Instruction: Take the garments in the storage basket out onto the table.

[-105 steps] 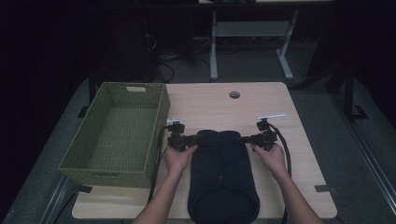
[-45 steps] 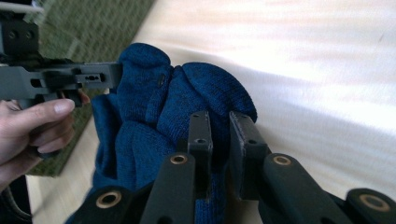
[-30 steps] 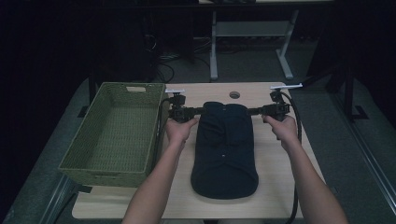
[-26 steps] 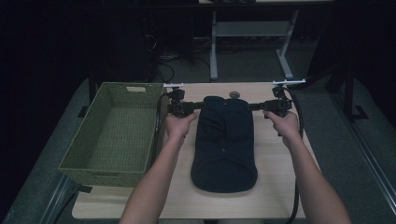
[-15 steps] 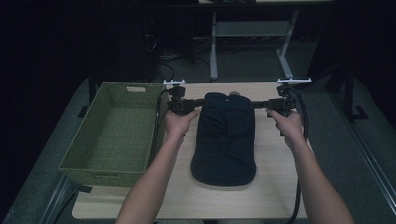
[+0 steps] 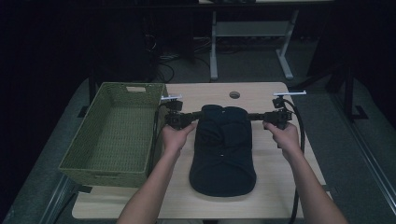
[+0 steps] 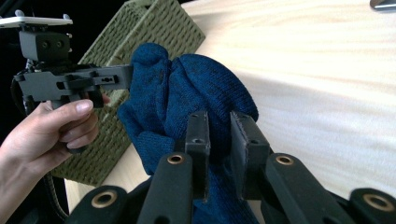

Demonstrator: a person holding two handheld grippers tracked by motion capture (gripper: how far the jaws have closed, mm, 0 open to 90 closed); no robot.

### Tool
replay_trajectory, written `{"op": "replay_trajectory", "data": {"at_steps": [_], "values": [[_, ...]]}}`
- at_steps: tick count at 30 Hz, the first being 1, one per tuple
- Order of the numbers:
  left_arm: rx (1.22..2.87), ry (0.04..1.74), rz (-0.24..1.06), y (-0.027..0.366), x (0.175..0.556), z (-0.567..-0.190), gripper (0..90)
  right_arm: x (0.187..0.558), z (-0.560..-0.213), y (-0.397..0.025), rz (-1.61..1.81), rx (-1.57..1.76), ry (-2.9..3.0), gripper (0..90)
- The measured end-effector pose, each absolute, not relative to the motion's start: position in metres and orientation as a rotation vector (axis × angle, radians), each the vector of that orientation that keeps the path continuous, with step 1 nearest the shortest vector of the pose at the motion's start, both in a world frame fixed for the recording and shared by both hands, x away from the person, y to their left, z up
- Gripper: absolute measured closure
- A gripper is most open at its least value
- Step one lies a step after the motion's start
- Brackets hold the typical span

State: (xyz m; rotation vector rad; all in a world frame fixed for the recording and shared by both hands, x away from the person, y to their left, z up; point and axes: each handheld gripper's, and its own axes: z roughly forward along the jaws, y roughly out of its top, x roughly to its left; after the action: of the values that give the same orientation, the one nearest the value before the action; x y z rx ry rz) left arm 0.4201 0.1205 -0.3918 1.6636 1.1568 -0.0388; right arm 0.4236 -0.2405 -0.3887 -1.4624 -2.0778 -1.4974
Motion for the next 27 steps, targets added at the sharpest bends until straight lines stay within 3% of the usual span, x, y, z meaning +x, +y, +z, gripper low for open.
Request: {"op": "replay_trajectory", "data": {"at_steps": [27], "values": [[1.667, 1.095, -0.051, 0.129, 0.377, -0.398, 80.6, 0.384, -0.397, -0.240, -1.498, -1.372, -2.106, 75.8]]}}
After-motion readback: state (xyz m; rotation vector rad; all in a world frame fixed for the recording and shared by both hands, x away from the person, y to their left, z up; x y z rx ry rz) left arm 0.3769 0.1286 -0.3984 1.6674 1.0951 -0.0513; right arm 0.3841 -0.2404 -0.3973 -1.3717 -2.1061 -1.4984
